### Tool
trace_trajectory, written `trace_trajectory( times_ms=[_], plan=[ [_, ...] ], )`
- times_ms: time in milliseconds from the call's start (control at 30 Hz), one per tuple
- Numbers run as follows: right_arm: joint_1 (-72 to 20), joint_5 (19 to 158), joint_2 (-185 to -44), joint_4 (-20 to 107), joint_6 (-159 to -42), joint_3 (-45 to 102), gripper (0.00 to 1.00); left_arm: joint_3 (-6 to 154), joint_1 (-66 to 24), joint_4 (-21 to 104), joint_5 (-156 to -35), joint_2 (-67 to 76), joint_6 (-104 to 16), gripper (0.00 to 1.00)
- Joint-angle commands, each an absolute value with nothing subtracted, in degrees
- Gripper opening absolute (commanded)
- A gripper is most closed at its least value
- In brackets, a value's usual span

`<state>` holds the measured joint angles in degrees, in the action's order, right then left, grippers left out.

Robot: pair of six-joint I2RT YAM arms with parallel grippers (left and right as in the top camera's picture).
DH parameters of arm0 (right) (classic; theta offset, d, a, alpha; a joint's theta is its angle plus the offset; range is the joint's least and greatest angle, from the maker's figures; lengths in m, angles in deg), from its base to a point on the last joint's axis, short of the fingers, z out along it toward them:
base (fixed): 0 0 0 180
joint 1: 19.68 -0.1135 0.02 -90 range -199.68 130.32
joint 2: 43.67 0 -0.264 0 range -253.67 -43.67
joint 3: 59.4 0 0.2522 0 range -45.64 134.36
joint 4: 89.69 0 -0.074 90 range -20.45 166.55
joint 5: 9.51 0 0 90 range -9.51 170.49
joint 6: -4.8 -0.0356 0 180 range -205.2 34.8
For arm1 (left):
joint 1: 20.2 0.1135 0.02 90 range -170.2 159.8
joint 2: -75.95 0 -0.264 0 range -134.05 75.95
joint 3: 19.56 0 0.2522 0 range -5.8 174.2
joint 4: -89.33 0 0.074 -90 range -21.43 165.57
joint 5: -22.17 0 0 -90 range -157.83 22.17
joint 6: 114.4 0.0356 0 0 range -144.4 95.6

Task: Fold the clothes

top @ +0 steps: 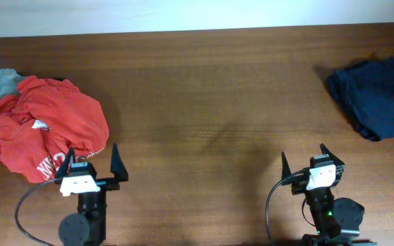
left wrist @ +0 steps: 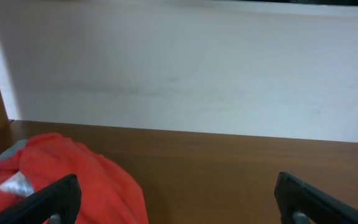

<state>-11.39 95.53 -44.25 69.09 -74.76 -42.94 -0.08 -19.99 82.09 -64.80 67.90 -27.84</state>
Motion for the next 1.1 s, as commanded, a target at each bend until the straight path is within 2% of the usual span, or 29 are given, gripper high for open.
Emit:
trace_trajectory(
  times_ms=[0, 133, 200, 1067],
  plan=[
    [-11.80, 95.25, -43.85, 69.13, -74.96, -43.51, 0.99, -3.69, -19.53, 82.42, -66.07, 72.77, -27.60, 0.99],
    [-11.80, 95.25, -43.85, 69.13, -74.96, -43.51, 0.99, -5.30, -19.51, 78.53, -65.54, 74.67, -27.58, 0.99],
    [-11.80, 95.25, -43.85, 69.13, -74.96, -43.51, 0.99, -5.30, -18.75, 70.97, -65.04, 75.70, -27.58, 0.99],
    [-11.80, 95.25, -43.85, 69.13, -74.96, -43.51, 0.99, -5.26, -18.20, 70.79, -66.59, 75.66, -26.10, 0.99]
  ],
)
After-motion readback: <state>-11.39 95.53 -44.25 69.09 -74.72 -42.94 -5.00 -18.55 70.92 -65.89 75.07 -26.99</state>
